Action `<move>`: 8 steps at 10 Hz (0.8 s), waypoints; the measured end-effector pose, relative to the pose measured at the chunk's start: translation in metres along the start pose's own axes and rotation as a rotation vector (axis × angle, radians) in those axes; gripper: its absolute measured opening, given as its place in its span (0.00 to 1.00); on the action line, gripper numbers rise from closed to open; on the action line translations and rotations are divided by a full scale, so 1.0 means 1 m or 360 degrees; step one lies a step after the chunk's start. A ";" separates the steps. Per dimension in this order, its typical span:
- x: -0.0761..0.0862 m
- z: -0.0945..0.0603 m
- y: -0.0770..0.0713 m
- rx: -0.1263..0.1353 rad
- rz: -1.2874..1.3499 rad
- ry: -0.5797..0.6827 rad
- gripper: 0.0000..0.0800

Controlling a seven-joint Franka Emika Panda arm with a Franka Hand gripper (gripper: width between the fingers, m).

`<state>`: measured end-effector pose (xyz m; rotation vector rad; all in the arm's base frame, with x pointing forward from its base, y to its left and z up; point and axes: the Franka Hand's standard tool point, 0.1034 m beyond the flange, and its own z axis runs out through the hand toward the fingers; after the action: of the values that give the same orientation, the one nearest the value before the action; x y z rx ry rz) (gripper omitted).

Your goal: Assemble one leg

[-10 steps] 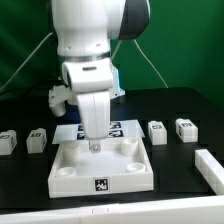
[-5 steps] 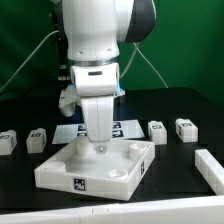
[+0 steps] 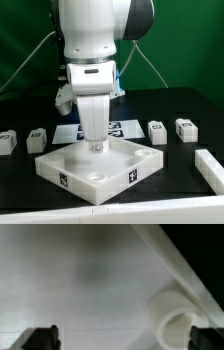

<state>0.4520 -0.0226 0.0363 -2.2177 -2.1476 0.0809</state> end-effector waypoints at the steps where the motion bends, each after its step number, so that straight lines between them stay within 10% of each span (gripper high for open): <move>1: 0.003 0.004 -0.006 0.0003 0.0035 0.0003 0.81; 8: 0.043 0.016 -0.021 0.0052 0.0230 0.0012 0.81</move>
Offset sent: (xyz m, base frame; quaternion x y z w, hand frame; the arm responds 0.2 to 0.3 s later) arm -0.0176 0.0449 -0.0144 0.0194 0.0047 0.0940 0.9954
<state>0.4309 0.0210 0.0215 -2.3474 -1.9650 0.1122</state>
